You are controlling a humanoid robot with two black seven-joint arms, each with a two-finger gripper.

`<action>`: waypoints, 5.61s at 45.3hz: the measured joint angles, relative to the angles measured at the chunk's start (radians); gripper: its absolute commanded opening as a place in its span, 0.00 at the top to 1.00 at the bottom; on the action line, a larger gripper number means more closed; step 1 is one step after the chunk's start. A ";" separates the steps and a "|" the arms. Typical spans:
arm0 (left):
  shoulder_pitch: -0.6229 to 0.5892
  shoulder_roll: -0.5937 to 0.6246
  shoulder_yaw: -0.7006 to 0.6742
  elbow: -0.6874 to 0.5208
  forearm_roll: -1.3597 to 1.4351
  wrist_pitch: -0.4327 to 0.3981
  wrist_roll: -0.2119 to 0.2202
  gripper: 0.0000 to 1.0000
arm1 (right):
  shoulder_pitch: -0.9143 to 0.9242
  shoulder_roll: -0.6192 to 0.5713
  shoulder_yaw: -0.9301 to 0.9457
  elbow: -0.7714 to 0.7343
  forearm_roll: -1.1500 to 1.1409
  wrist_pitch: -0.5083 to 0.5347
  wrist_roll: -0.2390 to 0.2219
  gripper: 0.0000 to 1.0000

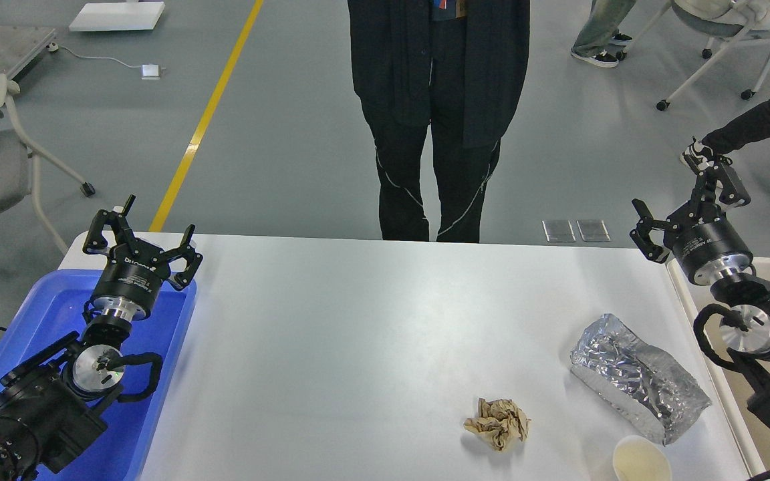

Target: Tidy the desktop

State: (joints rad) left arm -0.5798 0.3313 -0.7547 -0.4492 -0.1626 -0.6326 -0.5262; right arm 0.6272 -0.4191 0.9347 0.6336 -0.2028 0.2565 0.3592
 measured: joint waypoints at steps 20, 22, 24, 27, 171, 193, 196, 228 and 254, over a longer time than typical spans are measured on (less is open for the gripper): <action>0.000 0.000 0.000 0.000 0.000 0.000 0.000 0.00 | 0.024 0.009 -0.003 -0.039 0.000 -0.004 -0.001 0.00; 0.000 0.000 0.000 0.000 0.000 0.000 0.000 0.00 | 0.028 0.010 -0.003 -0.039 0.000 -0.003 -0.001 0.00; 0.000 0.000 0.000 0.000 0.000 0.000 0.000 0.00 | 0.031 0.010 -0.003 -0.039 0.000 -0.002 -0.001 0.00; 0.000 0.000 0.000 0.000 0.000 0.000 0.000 0.00 | 0.035 0.010 -0.002 -0.039 0.000 0.001 -0.001 0.00; 0.000 0.000 0.000 0.000 0.000 -0.001 0.000 0.00 | 0.122 -0.652 -0.979 0.734 -1.576 -0.066 0.176 0.06; 0.000 0.000 0.000 0.000 0.000 0.000 0.000 0.00 | 0.070 -0.606 -0.981 0.668 -1.574 -0.165 0.176 0.80; 0.000 0.000 0.000 0.000 0.000 0.000 0.000 0.00 | 0.066 -0.603 -0.983 0.664 -1.574 -0.172 0.176 0.94; 0.000 0.000 0.000 0.000 0.000 0.000 0.000 0.00 | 0.059 -0.605 -0.955 0.658 -1.547 -0.191 0.232 1.00; 0.000 0.000 0.000 0.000 0.000 0.000 0.000 0.00 | 0.397 -0.702 -0.877 0.698 -1.095 -0.063 0.362 1.00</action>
State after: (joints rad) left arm -0.5798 0.3313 -0.7547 -0.4492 -0.1626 -0.6330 -0.5261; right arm 1.0242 -1.1207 0.0573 1.3319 -1.2973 0.1934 0.7216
